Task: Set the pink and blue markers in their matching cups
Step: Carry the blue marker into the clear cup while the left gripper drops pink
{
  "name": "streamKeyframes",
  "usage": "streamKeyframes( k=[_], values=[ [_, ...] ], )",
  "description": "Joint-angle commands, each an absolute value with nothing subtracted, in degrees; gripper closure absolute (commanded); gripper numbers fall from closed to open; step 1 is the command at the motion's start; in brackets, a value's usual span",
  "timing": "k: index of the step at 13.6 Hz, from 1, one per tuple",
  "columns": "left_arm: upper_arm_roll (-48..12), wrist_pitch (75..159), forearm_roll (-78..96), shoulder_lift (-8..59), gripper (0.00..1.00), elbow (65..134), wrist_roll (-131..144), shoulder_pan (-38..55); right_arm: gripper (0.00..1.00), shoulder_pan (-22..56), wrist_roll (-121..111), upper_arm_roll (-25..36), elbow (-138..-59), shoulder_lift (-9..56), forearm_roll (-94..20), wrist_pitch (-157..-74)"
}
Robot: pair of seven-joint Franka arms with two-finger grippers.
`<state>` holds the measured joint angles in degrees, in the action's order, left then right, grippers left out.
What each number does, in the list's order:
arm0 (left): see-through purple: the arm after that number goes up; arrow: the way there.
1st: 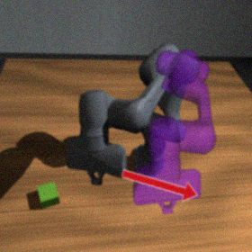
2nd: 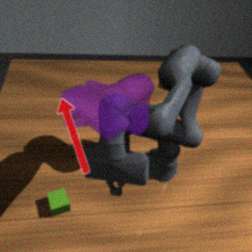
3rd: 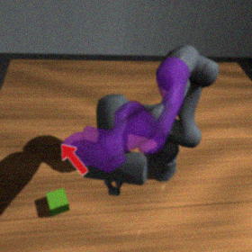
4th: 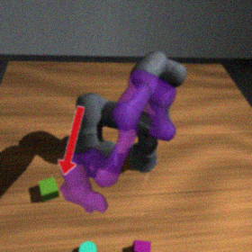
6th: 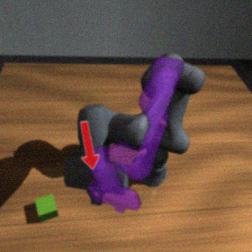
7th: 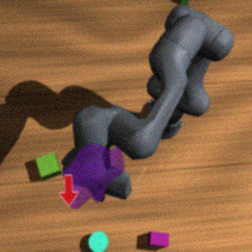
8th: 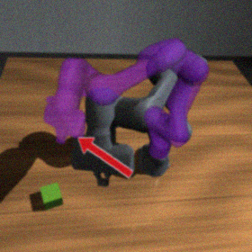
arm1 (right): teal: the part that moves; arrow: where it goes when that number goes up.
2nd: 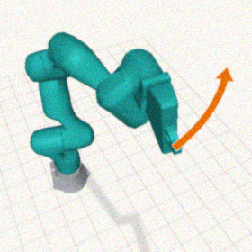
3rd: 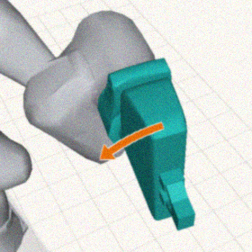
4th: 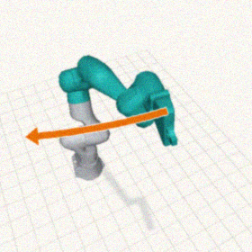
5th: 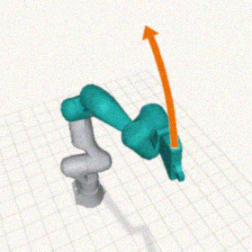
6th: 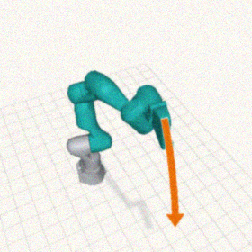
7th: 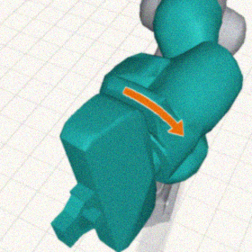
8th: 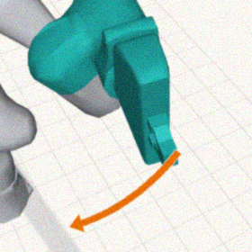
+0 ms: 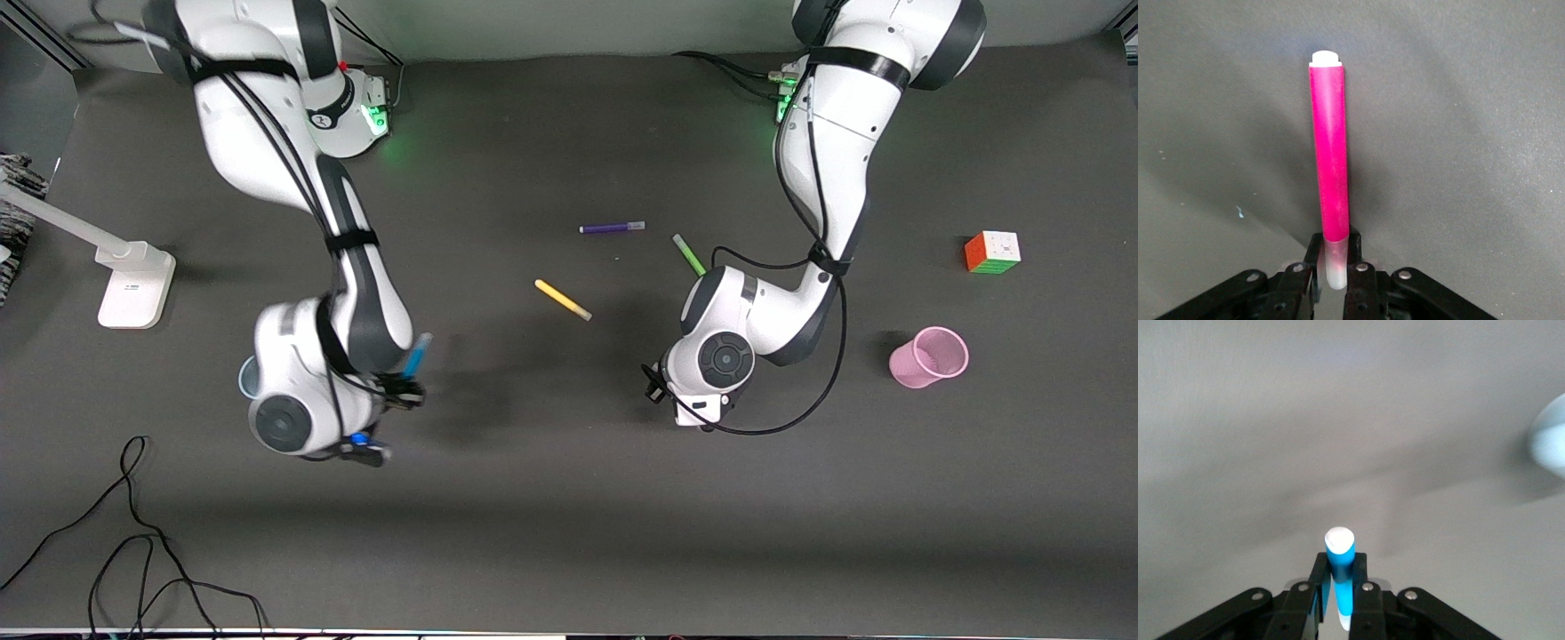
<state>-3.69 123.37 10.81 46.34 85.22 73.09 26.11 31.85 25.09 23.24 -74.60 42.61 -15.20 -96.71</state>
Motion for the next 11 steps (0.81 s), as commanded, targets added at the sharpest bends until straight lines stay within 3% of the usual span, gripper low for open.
streamKeyframes(
  k=[1,4,6,8,11],
  values=[
    [-3.3,111.9,11.1,42.2,1.0,82.0,73.1,23.4,1.0,33.4,25.1,28.0,-81.8,33.1,-9.0,-101.8],
    [-3.6,93.9,11.9,40.8,1.0,74.1,67.3,18.0,1.0,33.9,18.9,32.0,-93.8,22.8,-7.9,-113.9],
    [-3.5,83.9,15.1,39.3,1.0,72.1,61.6,12.9,1.0,33.8,18.7,32.3,-103.0,17.0,-6.0,-126.1],
    [-3.5,75.8,19.9,37.6,1.0,72.0,51.8,4.9,1.0,33.8,18.2,33.7,-109.2,14.9,-5.3,-135.4],
    [-3.5,66.1,22.7,37.7,1.0,70.3,36.2,-6.3,1.0,33.8,14.6,35.4,-114.2,13.5,-4.3,-140.5]
  ],
)
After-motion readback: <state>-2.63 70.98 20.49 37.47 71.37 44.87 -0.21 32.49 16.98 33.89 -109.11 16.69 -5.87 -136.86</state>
